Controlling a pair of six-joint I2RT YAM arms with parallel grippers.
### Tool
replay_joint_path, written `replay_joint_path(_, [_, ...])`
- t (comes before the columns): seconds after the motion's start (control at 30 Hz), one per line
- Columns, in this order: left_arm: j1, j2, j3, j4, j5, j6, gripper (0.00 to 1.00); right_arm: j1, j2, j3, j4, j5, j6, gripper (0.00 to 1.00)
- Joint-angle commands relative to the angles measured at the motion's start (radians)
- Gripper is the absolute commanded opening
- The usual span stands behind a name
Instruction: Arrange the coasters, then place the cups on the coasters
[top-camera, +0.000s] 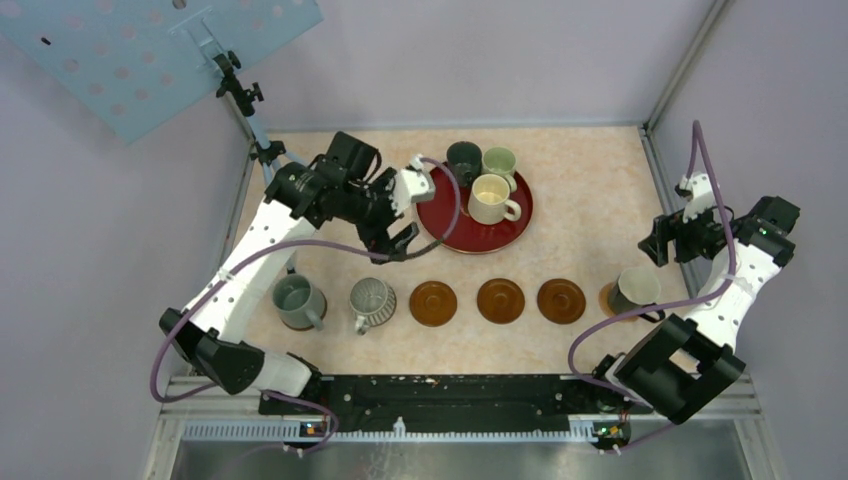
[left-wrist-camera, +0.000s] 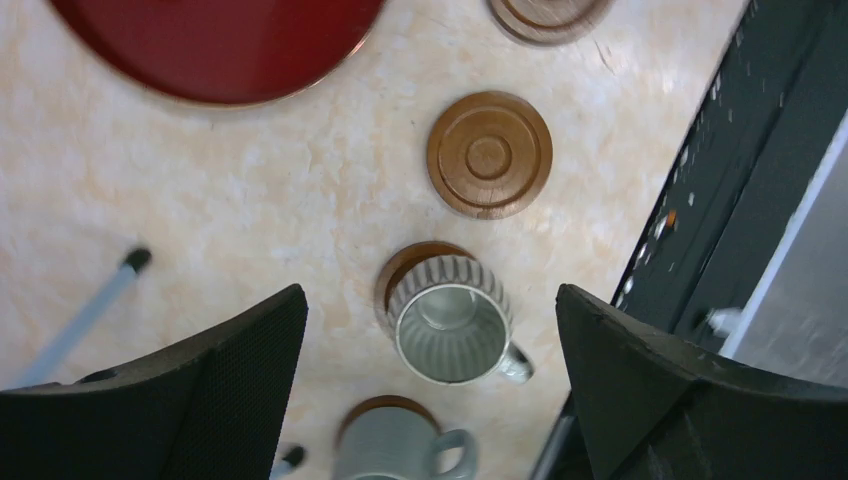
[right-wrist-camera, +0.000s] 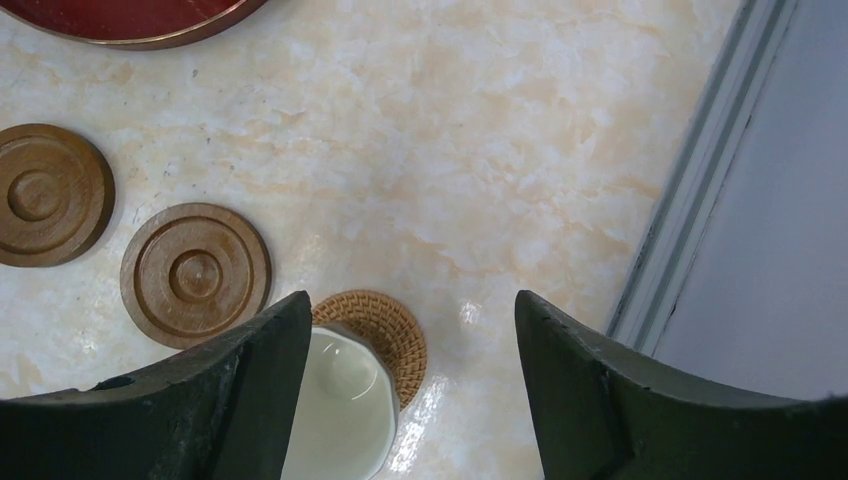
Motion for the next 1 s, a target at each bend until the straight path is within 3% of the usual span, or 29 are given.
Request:
replay_joint_path(0.0, [-0.015,-0.019,-0.015,-0.231,0.258,0.815,0.99,0.008,-0.007,0.013,0.026,-0.052,0.017,0.73])
replay_joint_path(0.17, [-0.042,-0.159,-0.243,-0.225,0.227,1.372,0.99,0.008,-0.044,-0.020,0.053,-0.060,0.045,0.73])
replay_joint_path(0.33, [-0.044,-0.283,-0.448,-0.230,0.221,1.718,0.99,0.008,-0.068,-0.034,0.057,-0.060,0.056,0.73])
replay_joint_path(0.57, [-0.094,-0.301,-0.580,-0.235,0.155,1.865,0.99,0.008,-0.068,-0.027,0.063,-0.066,0.072,0.73])
replay_joint_path(0.97, [-0.170,-0.323,-0.725,-0.235,-0.020,1.912,0.99,0.008,-0.062,-0.019,0.059,-0.057,0.078,0.73])
